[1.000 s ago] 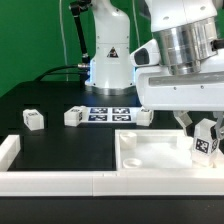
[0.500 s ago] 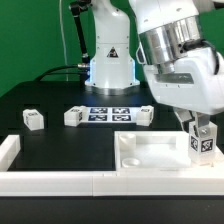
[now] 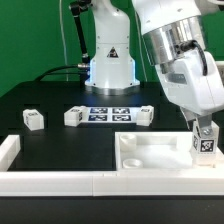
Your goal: Assemble square table
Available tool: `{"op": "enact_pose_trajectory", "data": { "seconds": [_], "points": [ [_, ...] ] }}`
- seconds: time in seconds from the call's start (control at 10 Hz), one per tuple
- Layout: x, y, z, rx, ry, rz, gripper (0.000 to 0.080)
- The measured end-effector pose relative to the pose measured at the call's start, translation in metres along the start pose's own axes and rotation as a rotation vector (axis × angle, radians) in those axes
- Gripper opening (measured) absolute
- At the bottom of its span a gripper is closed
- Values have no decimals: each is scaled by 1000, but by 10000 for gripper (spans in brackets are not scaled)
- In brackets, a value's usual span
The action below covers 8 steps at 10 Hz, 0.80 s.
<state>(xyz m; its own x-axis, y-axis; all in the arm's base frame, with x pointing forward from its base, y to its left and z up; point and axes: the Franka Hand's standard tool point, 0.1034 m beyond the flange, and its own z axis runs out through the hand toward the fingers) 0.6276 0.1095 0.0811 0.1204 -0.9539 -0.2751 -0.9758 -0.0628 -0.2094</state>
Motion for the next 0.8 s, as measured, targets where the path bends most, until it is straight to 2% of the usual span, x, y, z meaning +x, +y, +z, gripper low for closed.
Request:
{"op": "enact_pose_trajectory", "data": {
  "seconds": [0.1,0.2,0.3,0.5,0.6,0.7,0.8],
  "points": [
    [-7,2,0,-64,-10,-178,588],
    [-11,-1,-1,-115,-10,-353,588],
    [-9,-3,0,-100,-8,-399,638],
    [-8,-2,1,-102,-17,-562,646],
    [-9,0,1,-126,-6,-682,649],
    [-15,2,3,-174,34,-891,649],
    [-18,4,7,-205,47,-1070,649]
  ]
}}
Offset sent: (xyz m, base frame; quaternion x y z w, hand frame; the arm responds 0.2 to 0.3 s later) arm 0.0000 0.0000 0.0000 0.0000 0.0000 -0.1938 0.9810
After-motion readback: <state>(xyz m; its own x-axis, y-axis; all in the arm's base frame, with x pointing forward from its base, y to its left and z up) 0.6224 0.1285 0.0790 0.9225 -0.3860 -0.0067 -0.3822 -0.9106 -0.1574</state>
